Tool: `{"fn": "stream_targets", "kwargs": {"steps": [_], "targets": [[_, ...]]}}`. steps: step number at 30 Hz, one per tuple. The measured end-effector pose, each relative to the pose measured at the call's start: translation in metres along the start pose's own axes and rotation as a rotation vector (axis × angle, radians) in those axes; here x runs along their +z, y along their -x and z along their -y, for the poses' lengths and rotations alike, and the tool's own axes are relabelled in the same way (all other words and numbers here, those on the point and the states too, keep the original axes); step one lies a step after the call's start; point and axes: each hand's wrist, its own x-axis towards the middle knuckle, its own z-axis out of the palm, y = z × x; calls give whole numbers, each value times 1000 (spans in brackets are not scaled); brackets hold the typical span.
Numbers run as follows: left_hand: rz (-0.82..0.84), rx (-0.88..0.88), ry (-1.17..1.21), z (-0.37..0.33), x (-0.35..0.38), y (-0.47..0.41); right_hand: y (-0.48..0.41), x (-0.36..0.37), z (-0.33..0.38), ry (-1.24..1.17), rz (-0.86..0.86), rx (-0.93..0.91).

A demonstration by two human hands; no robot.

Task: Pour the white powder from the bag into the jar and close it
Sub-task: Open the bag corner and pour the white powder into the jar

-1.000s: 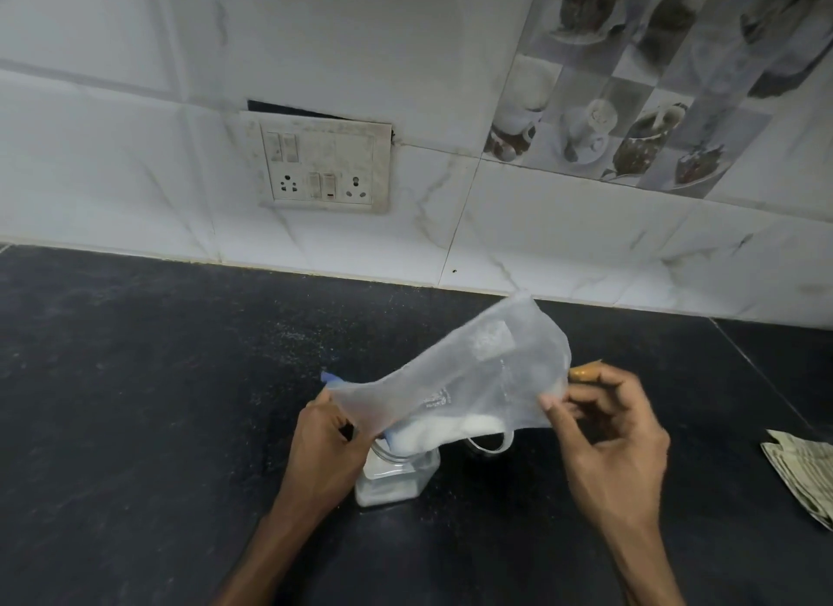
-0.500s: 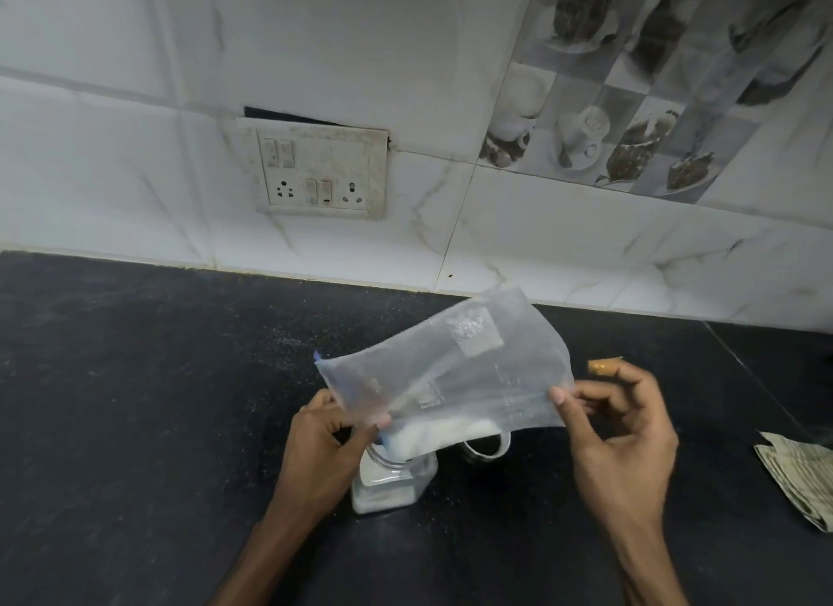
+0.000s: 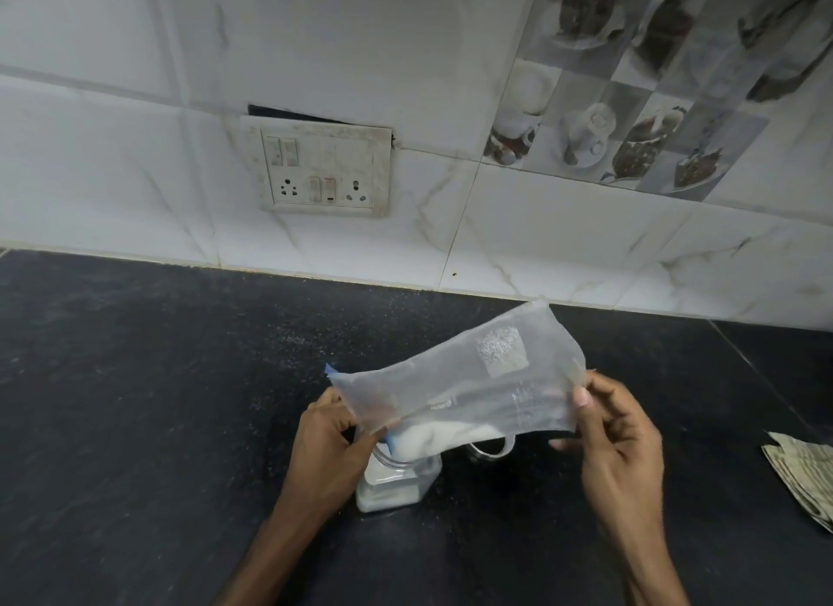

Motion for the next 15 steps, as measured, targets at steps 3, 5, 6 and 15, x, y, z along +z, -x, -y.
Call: {"fn": "stream_targets", "kwargs": {"steps": [3,5,6,15], "targets": [[1,18,-6,0,1,0,2,0,1,-7,131,74],[18,22,-8,-2,1,0,3,-1,-3,9,119,100],[24,25,-4,-2,1,0,4,-1,-5,14,92,111],[21,60,-35,-4,-1,0,4,1,-4,10,133,109]]}}
